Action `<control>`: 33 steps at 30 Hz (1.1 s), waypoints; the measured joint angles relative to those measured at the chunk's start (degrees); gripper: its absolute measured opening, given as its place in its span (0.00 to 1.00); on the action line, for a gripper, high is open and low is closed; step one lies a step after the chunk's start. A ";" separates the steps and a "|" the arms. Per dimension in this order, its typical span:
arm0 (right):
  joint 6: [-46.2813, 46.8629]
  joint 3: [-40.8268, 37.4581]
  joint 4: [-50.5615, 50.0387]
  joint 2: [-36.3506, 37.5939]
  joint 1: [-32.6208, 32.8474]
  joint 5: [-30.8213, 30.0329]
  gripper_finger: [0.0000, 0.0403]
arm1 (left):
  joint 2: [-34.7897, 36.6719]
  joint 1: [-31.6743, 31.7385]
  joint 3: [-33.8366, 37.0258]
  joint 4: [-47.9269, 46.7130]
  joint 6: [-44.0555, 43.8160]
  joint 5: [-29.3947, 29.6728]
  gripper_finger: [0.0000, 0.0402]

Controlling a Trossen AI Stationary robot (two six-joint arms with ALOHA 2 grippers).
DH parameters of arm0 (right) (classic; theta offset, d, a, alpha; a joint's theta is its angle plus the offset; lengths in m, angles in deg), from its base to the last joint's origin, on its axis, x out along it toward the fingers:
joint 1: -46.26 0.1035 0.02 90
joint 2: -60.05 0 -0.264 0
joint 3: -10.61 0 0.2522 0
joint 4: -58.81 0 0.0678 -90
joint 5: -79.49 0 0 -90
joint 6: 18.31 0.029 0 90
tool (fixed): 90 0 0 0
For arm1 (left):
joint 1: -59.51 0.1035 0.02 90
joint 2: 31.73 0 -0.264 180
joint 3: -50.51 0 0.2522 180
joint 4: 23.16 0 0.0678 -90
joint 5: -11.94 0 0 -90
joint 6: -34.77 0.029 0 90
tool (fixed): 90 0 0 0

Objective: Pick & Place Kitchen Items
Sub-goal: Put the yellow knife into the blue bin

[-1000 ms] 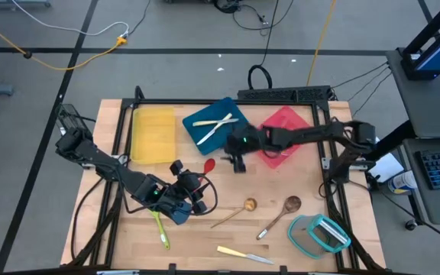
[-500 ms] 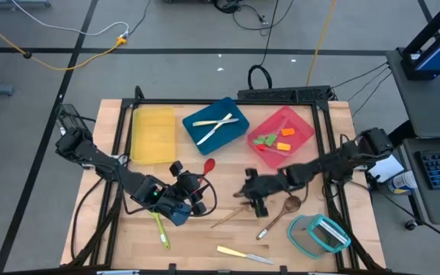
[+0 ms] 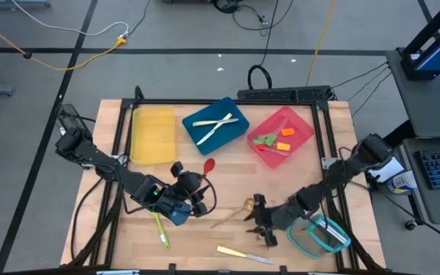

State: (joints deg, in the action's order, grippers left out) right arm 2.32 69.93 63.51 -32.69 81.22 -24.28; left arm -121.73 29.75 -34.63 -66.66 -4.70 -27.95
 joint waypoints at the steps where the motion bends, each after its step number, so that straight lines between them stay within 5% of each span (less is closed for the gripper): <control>1: 0.85 0.09 1.86 -1.12 0.65 -0.05 0.45 | 0.00 0.00 0.00 0.03 -0.19 -0.89 0.40; 12: -0.36 14.21 1.05 -14.30 3.06 3.32 0.45 | 0.00 0.00 0.00 0.03 -1.50 -5.63 0.40; 20: 1.96 28.47 -12.57 -23.57 4.68 5.21 0.45 | 0.00 0.00 0.00 0.10 -1.34 -6.50 0.40; 33: 11.45 29.98 -20.63 -25.10 5.83 -1.21 0.45 | 0.00 -1.02 0.00 -0.14 1.08 -11.56 0.40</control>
State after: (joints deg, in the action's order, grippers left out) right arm 13.77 99.92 42.87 -57.79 87.05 -25.49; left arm -121.73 28.73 -34.63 -66.81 -3.62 -39.51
